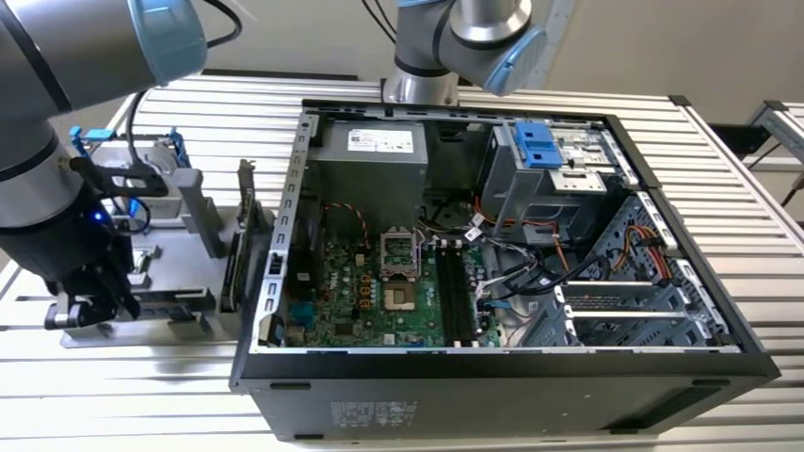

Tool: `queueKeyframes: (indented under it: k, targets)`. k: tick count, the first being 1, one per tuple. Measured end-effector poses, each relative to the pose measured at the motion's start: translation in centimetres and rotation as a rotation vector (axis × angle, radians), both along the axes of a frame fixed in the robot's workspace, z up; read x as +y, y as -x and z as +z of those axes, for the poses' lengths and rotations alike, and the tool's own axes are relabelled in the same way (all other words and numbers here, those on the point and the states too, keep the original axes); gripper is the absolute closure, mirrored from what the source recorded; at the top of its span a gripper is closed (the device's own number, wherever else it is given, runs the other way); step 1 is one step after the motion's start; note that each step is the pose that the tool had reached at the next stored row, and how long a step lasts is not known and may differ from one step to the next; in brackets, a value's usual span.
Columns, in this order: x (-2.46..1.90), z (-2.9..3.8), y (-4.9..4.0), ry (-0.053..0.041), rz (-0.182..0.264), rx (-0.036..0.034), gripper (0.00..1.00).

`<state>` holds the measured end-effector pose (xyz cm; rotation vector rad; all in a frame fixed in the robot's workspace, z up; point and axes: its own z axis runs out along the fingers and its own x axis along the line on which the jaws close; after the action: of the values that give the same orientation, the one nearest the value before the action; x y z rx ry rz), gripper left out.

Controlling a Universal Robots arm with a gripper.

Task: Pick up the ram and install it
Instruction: 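Pick up the ram and move it above insertion slot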

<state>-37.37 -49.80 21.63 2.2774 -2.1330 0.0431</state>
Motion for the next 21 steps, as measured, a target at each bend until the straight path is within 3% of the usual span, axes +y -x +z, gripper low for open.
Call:
queueKeyframes:
  k: [13,21]
  targets:
    - [0.0,1.18,0.0,0.0,0.0,-0.0001,1.0]
    - [0.0,1.46,0.0,-0.0001,0.0,-0.0001,1.0]
